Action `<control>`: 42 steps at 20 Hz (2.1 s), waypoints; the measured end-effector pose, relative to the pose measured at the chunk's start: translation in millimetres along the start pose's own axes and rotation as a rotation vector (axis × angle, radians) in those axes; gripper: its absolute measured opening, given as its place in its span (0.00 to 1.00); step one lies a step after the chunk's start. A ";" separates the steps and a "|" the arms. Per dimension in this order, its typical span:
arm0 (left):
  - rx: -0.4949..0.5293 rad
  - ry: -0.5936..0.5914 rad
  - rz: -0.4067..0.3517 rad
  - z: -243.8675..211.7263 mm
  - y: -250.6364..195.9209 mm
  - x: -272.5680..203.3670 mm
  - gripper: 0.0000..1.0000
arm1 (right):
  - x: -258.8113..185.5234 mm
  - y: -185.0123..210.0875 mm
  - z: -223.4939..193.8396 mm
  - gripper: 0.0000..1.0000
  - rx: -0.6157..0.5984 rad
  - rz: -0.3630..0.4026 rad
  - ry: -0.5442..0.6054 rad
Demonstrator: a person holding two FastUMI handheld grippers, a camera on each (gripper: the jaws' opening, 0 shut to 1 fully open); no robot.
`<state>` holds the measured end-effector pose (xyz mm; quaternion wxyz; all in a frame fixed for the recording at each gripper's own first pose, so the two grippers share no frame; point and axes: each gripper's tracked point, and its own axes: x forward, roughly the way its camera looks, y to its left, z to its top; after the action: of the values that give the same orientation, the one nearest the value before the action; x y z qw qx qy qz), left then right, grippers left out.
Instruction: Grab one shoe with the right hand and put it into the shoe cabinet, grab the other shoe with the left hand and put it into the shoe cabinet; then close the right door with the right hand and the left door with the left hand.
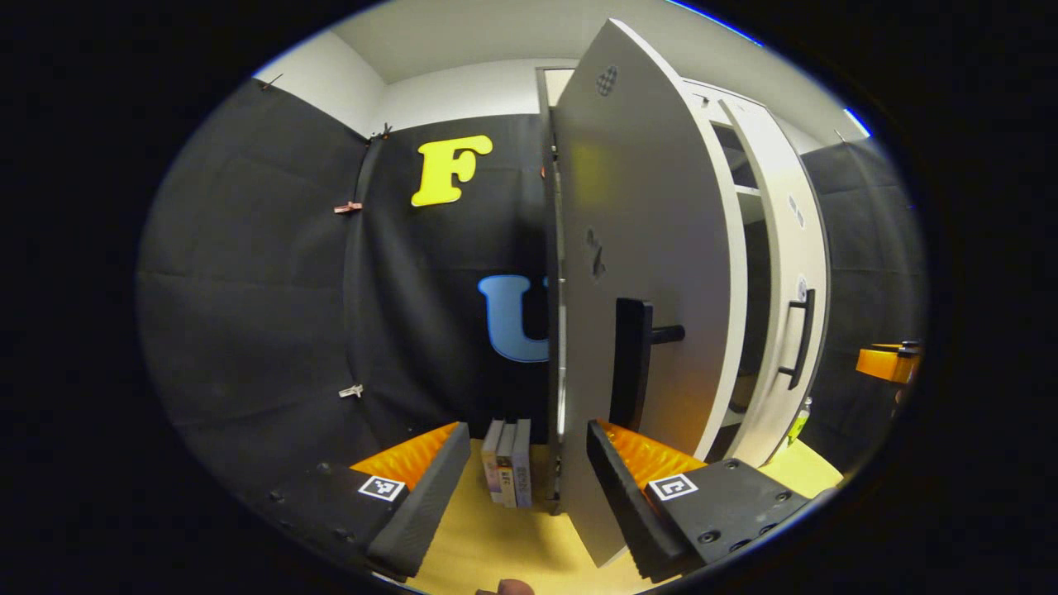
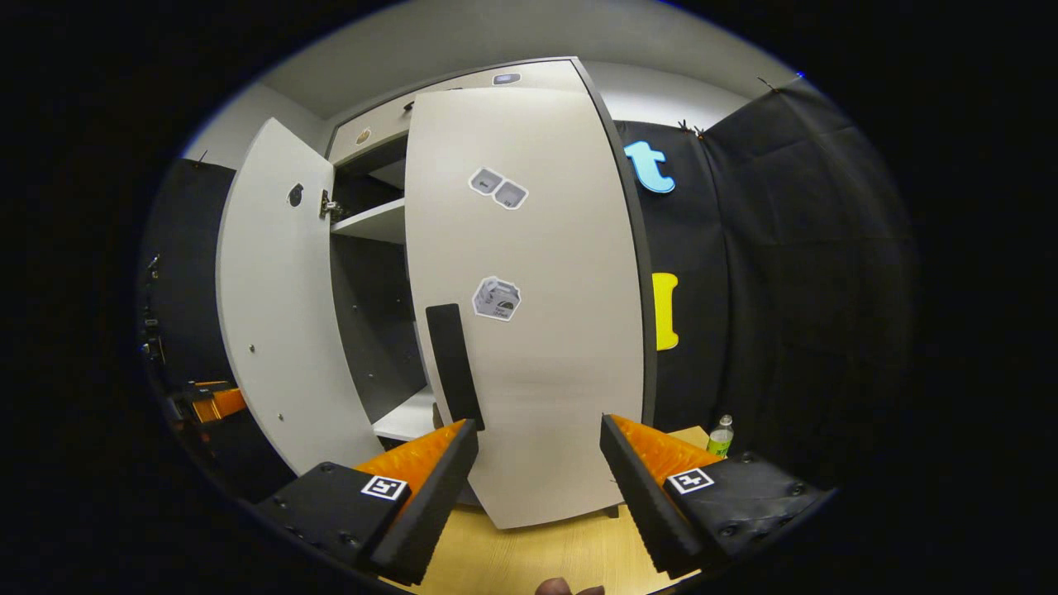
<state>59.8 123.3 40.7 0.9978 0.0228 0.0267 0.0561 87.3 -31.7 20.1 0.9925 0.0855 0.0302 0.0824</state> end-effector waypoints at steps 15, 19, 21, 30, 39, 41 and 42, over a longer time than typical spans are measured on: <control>0.013 -0.018 -0.133 9.0 -107.9 35.9 0.93 | -7.9 -29.1 4.4 0.98 -0.006 0.020 0.008; 0.006 -0.024 -0.131 13.1 -120.2 45.8 0.92 | -11.3 -34.8 10.5 0.98 0.000 0.020 -0.001; -0.003 -0.022 -0.133 12.7 -126.4 51.1 0.92 | -11.4 -36.2 11.4 0.98 0.001 0.020 0.000; 0.028 -0.041 -0.108 14.7 -147.5 71.1 0.93 | -13.9 -30.6 9.6 0.98 0.001 0.031 -0.001; -0.006 -0.043 -0.089 16.4 -145.8 54.5 0.93 | -7.9 -28.1 14.5 0.98 0.008 0.031 -0.019; -0.012 -0.047 -0.085 15.6 -145.6 48.6 0.93 | -3.0 -29.3 14.2 0.98 0.008 0.026 -0.021; -0.013 -0.051 -0.083 15.4 -145.6 46.6 0.93 | -1.0 -30.0 14.2 0.98 0.005 0.020 -0.023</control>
<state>123.1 -16.6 46.7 0.9998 0.0167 0.0017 0.0140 92.2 -63.3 28.9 0.9917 0.0894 0.0181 0.0912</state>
